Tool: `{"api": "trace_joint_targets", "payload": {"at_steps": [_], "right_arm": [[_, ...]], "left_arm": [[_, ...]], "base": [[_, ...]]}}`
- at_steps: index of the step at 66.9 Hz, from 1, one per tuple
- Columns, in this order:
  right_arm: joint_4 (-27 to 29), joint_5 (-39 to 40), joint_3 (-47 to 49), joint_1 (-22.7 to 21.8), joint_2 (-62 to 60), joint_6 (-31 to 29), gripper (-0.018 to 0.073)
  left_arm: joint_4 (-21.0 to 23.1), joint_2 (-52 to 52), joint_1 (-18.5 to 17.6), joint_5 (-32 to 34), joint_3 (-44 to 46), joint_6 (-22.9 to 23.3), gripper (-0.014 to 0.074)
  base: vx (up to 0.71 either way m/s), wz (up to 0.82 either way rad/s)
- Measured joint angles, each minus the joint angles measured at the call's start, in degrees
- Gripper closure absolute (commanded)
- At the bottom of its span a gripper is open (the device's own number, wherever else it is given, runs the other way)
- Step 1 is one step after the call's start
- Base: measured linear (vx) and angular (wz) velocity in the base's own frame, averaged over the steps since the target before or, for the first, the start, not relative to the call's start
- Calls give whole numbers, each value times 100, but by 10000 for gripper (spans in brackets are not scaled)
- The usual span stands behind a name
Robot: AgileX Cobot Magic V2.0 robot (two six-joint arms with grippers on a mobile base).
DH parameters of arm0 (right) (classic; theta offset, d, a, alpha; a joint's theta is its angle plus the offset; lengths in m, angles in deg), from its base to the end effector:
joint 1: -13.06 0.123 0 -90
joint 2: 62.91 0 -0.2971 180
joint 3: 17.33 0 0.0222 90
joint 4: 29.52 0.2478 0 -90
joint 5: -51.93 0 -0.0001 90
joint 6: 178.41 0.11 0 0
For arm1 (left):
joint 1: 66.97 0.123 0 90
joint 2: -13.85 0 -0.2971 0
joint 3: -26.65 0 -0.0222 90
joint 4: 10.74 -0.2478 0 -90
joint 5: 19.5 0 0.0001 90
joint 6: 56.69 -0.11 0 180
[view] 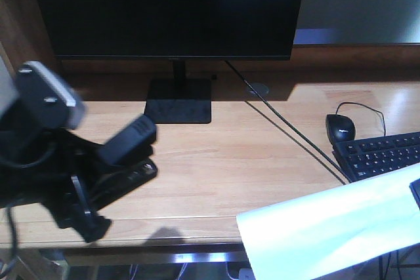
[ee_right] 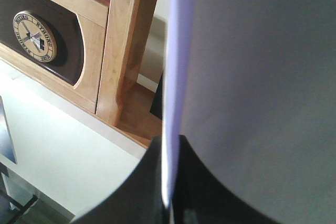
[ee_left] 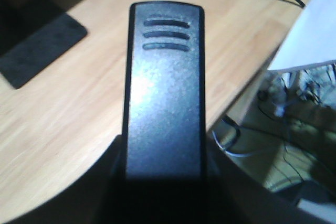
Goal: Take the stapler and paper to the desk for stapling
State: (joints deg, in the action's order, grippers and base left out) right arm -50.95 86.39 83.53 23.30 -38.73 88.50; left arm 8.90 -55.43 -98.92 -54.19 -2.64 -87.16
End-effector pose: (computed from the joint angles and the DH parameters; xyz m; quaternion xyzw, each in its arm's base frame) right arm 0.0716 0.0360 0.2446 0.2085 0.5433 0.5634 0.5864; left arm 0.1788 -0.1363 0.3141 0.3915 0.8204 -0.1498 0.3890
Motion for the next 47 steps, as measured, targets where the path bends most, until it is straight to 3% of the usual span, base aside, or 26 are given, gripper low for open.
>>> {"api": "trace_joint_targets", "payload": {"at_steps": [24, 35, 47], "right_arm": [[0, 0, 0, 0, 0, 0, 564], [0, 0, 0, 0, 0, 0, 564], [0, 0, 0, 0, 0, 0, 564]], "left_arm": [[1849, -1686, 117, 35, 281, -3087, 603], [2892, -2238, 628, -215, 281, -4231, 603], [3869, -2604, 1457, -503, 301, -5537, 603]], "base": [[0, 0], [0, 0], [0, 0]]}}
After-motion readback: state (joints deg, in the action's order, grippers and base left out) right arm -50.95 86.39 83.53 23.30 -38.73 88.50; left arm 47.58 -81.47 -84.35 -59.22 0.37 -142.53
